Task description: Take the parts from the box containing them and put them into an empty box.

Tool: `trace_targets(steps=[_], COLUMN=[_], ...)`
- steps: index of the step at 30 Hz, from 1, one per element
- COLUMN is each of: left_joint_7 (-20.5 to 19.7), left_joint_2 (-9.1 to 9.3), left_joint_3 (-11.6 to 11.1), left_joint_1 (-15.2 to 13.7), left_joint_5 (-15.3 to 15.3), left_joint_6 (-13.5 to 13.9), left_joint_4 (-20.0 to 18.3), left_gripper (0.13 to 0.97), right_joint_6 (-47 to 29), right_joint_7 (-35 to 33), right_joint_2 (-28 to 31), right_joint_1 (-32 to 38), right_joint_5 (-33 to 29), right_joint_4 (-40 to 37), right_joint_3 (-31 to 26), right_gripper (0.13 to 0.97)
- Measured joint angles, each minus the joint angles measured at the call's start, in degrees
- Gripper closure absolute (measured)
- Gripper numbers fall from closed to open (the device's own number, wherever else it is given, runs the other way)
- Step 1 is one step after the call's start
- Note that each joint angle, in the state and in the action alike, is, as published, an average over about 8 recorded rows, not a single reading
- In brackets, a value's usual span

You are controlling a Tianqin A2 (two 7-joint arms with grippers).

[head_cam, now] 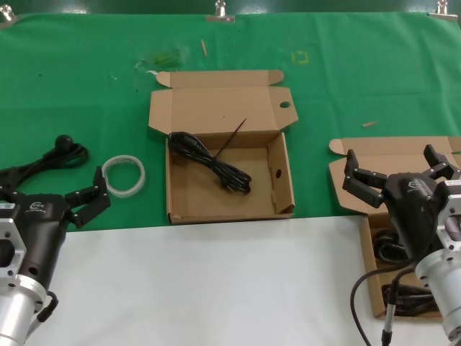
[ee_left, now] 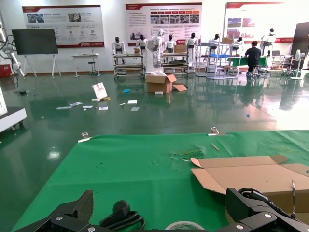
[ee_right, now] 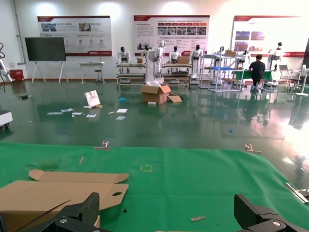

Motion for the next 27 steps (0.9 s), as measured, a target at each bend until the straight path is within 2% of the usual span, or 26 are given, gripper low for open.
trace_targets(steps=[27], left_joint_7=[0.0], left_joint_2=[0.00], left_joint_3=[0.0], left_joint_1=[0.0], left_joint_5=[0.0], left_joint_6=[0.0], left_joint_4=[0.0], left_gripper=[0.132], right_joint_6=[0.0], right_joint_7=[0.0], right_joint_2=[0.0], right_joint_1=[0.0], right_joint_5=[0.0], right_joint_4=[0.0], right_joint_3=[0.0], right_gripper=[0.129])
